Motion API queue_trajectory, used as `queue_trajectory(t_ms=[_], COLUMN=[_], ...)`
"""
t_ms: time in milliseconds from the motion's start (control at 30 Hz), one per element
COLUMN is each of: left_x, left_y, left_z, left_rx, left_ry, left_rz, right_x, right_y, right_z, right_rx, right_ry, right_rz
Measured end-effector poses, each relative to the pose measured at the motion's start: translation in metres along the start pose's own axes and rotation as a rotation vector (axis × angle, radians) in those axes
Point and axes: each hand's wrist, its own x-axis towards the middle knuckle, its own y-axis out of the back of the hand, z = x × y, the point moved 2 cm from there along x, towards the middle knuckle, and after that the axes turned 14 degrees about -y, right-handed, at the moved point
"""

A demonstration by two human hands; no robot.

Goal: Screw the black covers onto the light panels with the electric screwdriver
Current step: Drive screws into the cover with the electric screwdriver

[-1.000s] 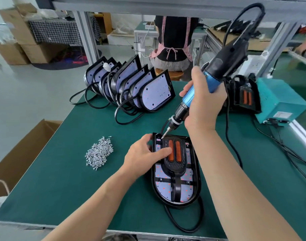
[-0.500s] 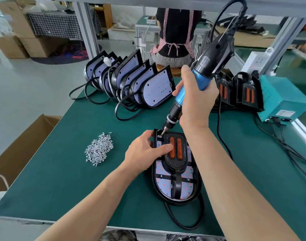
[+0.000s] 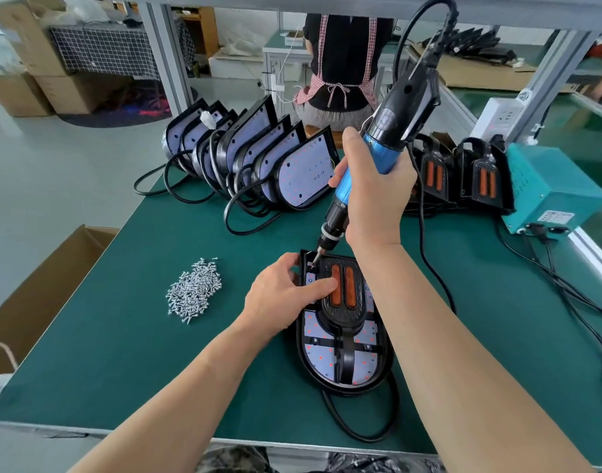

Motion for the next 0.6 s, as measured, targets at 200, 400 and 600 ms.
queue_trajectory(t_ms=[200,400,600], left_x=[0.0000,-0.0008,-0.0005], left_y=[-0.0016,-0.0044,-0.0045], left_z=[-0.0002,0.0005,-0.0013], left_rx=[-0.036,-0.093,-0.125], left_ry=[0.009,0.020,0.016], left_rz=[0.008,0.018,0.020], right_x=[-0.0007,-0.0035,-0.0088], right_y=[0.0002,0.0008,-0.0077], right_z=[0.0029,0.0055,0.0078], right_rx=[-0.043,-0.098,-0.128], right_ry=[0.015,0.033,0.047], right_rz=[-0.010,-0.035,-0.123])
